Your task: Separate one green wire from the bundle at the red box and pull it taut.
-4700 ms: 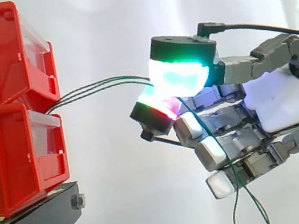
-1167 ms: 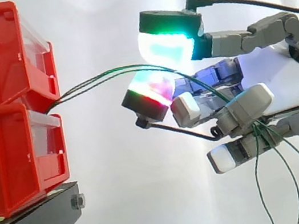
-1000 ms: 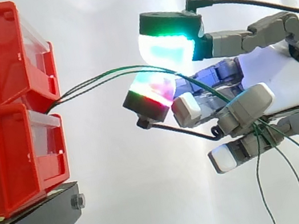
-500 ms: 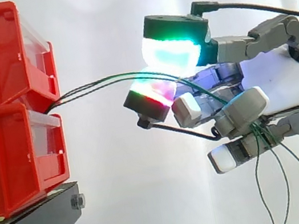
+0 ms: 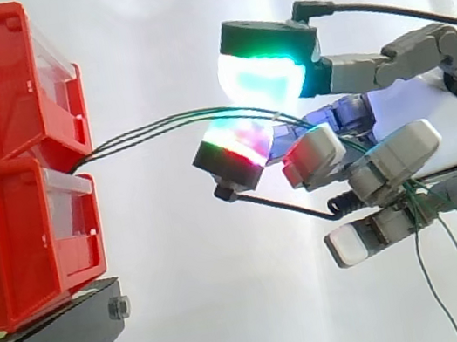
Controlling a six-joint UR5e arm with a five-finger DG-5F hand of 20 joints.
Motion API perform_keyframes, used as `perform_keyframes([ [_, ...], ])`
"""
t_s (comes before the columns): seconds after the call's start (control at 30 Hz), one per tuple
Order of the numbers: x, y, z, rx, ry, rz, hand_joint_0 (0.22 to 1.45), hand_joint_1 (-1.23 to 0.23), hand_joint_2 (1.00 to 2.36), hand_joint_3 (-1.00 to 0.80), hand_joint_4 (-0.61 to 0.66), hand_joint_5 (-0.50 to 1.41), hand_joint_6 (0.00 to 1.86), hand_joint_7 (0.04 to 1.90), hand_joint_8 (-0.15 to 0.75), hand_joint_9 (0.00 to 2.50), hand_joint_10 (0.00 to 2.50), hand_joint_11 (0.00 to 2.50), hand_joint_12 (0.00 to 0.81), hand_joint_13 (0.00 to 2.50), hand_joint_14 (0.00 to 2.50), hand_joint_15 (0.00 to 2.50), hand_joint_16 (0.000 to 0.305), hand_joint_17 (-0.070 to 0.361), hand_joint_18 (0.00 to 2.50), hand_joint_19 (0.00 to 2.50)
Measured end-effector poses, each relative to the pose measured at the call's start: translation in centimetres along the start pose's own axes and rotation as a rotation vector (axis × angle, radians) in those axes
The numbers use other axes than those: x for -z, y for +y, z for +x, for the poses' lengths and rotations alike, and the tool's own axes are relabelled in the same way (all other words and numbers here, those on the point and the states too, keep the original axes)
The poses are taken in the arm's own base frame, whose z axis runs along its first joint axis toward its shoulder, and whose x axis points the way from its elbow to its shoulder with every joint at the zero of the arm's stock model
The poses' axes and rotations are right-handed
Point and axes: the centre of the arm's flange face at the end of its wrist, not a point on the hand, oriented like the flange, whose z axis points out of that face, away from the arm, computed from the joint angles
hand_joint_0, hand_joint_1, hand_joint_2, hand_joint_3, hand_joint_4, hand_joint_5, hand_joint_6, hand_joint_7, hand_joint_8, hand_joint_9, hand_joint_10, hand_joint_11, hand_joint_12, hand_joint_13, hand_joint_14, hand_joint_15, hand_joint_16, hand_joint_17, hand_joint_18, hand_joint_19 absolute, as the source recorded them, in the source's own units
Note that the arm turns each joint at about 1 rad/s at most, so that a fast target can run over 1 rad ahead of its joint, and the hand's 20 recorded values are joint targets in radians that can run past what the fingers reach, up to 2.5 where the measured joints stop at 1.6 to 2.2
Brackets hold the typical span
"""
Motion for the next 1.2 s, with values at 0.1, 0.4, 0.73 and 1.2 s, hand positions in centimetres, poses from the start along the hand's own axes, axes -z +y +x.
perform_keyframes([
  [0.1,-0.03,-0.03,0.03,0.001,0.002,-0.001,0.50,-0.66,1.00,-0.50,0.00,-0.19,0.91,0.98,0.237,1.33,0.02,1.28,0.287,1.75,0.01,1.50,0.054,0.122,1.05,0.66],
  [0.4,0.07,-0.12,0.25,0.003,0.004,0.000,0.50,-0.67,1.00,-0.50,0.01,-0.19,0.91,0.97,0.230,1.37,0.01,1.34,0.275,1.78,0.15,1.48,0.054,0.122,1.07,0.66],
  [0.73,0.18,-0.07,0.46,0.003,0.003,-0.002,0.49,-0.73,1.00,-0.50,0.00,-0.19,0.91,0.96,0.221,1.43,0.01,1.44,0.283,1.78,0.38,1.40,0.055,0.124,1.09,0.64],
  [1.2,0.29,-0.07,0.70,0.002,0.006,-0.002,0.64,-0.75,1.01,-0.33,-0.08,-0.20,0.91,1.08,0.204,1.40,0.01,1.46,0.251,1.74,0.29,1.47,0.050,0.112,1.02,0.71],
])
